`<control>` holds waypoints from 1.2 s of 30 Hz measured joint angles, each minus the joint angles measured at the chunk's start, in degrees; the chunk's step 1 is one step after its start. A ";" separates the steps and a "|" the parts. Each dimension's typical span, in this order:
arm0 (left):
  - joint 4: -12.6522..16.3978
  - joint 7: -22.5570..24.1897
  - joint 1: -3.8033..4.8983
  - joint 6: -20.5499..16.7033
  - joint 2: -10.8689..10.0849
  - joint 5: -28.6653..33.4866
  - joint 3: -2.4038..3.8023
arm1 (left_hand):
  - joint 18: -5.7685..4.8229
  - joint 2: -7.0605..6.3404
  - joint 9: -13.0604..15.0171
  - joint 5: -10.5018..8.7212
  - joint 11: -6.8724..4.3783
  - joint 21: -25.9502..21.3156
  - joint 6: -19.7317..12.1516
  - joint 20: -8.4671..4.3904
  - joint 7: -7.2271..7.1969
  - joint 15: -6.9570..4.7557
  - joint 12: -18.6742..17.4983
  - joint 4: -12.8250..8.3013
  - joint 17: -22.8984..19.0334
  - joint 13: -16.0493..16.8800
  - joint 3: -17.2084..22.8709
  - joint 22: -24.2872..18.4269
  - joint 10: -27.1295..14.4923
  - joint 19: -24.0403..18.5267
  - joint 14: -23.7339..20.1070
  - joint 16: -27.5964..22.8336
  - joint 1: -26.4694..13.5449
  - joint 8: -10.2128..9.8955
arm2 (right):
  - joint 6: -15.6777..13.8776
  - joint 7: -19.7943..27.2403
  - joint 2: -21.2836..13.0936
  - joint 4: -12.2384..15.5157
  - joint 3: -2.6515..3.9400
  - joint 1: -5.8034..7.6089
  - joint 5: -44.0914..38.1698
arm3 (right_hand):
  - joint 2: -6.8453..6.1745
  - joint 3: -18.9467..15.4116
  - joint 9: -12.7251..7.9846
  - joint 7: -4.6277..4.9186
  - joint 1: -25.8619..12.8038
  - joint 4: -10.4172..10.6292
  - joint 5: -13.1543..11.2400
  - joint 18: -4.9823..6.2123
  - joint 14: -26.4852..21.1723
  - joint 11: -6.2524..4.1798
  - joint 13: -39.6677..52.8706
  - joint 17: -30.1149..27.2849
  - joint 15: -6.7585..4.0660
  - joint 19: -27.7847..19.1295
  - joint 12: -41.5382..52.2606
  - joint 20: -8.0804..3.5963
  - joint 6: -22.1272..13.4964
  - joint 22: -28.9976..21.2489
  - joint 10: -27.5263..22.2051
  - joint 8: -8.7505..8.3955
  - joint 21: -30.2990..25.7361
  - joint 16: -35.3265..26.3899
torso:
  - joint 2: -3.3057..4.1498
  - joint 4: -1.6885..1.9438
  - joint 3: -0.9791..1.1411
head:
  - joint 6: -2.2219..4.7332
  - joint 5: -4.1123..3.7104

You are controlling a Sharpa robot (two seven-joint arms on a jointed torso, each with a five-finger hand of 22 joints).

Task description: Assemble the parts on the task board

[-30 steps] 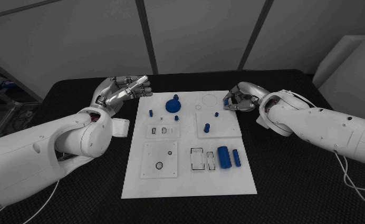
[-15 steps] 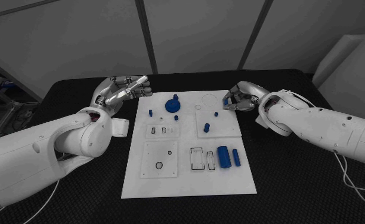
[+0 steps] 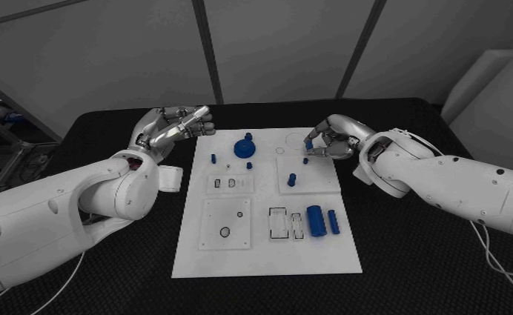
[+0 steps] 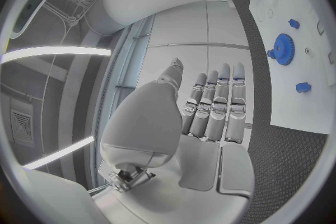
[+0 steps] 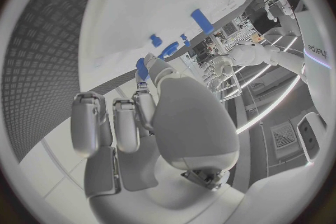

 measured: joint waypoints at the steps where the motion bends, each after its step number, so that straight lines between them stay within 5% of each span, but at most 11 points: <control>1: -0.04 -0.01 0.00 0.00 0.00 0.00 0.00 | 0.01 0.00 0.00 0.00 0.00 0.00 0.00 0.00 0.00 0.00 0.00 0.00 0.00 0.00 0.00 0.00 0.00 0.00 0.00 0.00 0.00 0.00 | -0.07 -0.26 0.11 0.96 0.01 0.02 0.02 | 0.00 0.00 0.00 0.00 0.00 0.00 0.00 0.00 0.00 0.00 0.00 0.00 0.00 0.18 0.00 -0.18 0.00 0.00 0.00 0.00 0.00 0.00 | 0.00 0.00 0.00 | 0.00 0.07; 7: -0.41 -0.04 0.00 0.03 0.06 0.00 0.00 | 0.00 0.00 0.00 0.00 0.00 0.00 0.00 0.00 0.00 0.00 0.00 0.00 0.00 0.00 0.00 0.00 0.00 0.00 0.00 -0.23 0.00 0.00 | -0.40 -2.36 1.68 6.82 0.07 0.06 -0.37 | 0.00 0.22 0.00 -0.01 0.00 -0.22 1.24 0.00 0.00 0.00 0.00 -0.01 0.00 0.18 0.00 -0.18 -0.01 0.00 0.00 0.00 0.00 0.00 | 0.03 0.11 -0.02 | -0.21 0.49; 13: -0.70 -0.06 0.00 0.05 0.08 0.00 0.00 | 0.00 0.00 0.00 0.00 0.00 0.00 0.00 0.00 0.00 0.00 0.00 0.00 0.00 0.00 0.00 0.01 0.00 0.00 0.00 -0.23 0.00 0.00 | -0.62 -4.82 4.25 9.59 0.11 0.08 -2.40 | -0.01 0.69 0.00 -0.02 0.01 -0.69 1.64 0.00 0.00 0.00 -0.01 -0.01 0.00 0.18 0.00 -0.18 -0.02 0.00 0.00 0.00 0.00 0.00 | 0.04 0.12 -0.03 | -0.60 1.14; 36: -1.19 -0.13 0.00 0.14 0.53 -0.01 0.00 | 0.00 0.00 0.00 0.00 -0.01 0.00 0.00 0.00 0.00 0.00 0.00 0.00 0.00 0.00 0.00 0.01 0.00 0.00 0.00 -0.23 0.00 0.00 | 0.24 -13.78 16.29 5.78 -0.29 -0.01 -9.87 | -0.93 0.87 0.00 -0.13 -0.95 -0.89 1.66 0.00 0.00 -0.19 -0.09 -0.02 0.01 0.18 -0.32 -0.17 -0.14 0.00 -0.19 0.00 0.00 0.00 | 0.07 0.15 -0.01 | -1.28 2.42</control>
